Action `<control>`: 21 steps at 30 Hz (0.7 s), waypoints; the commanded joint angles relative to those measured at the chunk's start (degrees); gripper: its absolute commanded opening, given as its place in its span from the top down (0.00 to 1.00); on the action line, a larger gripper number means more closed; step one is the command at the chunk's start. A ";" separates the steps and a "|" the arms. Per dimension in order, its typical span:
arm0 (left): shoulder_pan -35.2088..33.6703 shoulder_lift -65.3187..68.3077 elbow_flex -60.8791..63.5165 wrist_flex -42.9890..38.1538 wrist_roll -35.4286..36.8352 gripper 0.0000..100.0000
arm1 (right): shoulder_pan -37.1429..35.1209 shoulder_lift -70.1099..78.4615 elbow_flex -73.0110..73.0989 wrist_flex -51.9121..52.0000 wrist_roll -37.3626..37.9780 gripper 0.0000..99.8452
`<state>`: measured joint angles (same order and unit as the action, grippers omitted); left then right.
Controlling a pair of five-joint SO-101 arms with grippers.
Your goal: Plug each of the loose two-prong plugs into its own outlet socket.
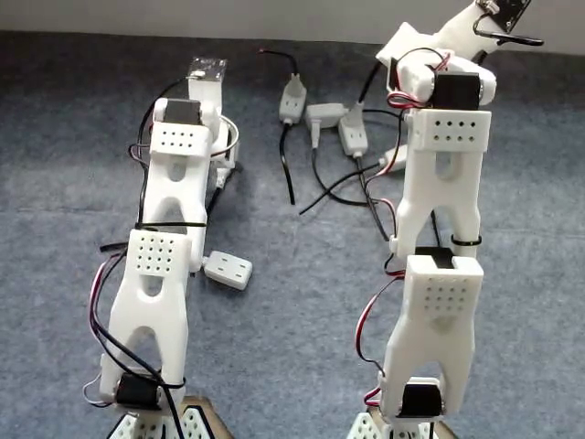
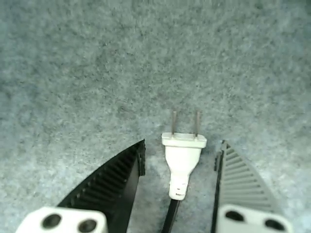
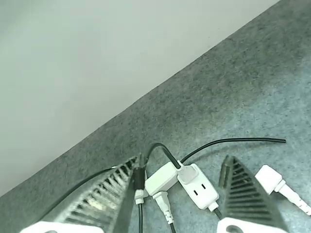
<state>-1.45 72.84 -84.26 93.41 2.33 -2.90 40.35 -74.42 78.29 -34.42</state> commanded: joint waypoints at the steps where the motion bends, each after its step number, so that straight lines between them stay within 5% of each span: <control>1: 1.54 1.36 -2.24 -1.32 0.53 0.77 | -0.75 -0.75 -3.12 -0.84 -0.53 0.75; 21: 1.98 3.12 -2.33 -1.58 -2.55 0.79 | -0.75 -0.75 -3.12 -0.84 -0.53 0.75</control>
<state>-0.84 76.09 -85.32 92.18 1.27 -2.90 40.35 -74.42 78.29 -34.42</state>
